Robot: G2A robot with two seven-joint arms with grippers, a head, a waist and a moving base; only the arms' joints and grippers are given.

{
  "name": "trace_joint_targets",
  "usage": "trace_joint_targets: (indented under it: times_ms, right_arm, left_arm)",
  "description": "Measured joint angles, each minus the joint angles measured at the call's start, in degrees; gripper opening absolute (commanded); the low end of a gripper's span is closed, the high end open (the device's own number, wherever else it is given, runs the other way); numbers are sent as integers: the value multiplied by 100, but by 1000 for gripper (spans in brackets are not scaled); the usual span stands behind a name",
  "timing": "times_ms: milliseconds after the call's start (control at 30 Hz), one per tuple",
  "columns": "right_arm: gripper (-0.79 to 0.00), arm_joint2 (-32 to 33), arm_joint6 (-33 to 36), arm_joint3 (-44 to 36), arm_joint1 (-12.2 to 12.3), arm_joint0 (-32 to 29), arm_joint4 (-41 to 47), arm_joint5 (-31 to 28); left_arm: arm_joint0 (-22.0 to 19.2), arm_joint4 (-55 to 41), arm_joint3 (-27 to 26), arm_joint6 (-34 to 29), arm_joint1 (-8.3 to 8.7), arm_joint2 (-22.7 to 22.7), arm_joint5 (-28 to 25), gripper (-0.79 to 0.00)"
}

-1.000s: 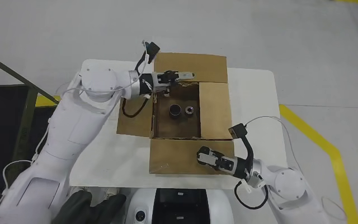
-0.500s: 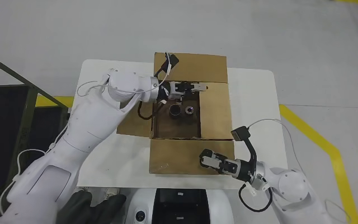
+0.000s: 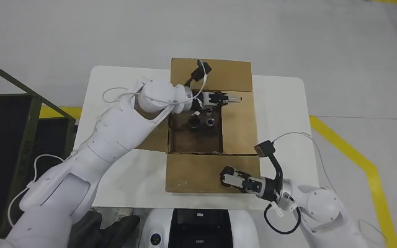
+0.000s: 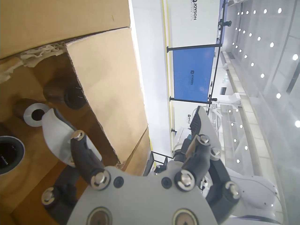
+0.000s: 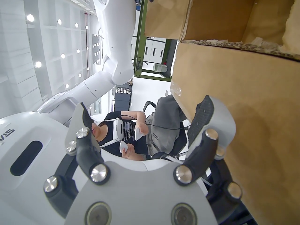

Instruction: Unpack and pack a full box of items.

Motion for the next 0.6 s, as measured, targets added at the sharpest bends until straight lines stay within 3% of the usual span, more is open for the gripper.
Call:
trace_joint_targets:
  times_ms: [400, 600]
  right_arm:
    - [0, -85, 7, 127, 37, 102, 118, -25]
    - [0, -99, -18, 148, 57, 113, 163, -47]
  left_arm:
    - [-116, 29, 403, 123, -284, 371, -110, 0]
    - [-98, -188, 463, 117, -358, 282, -319, 0]
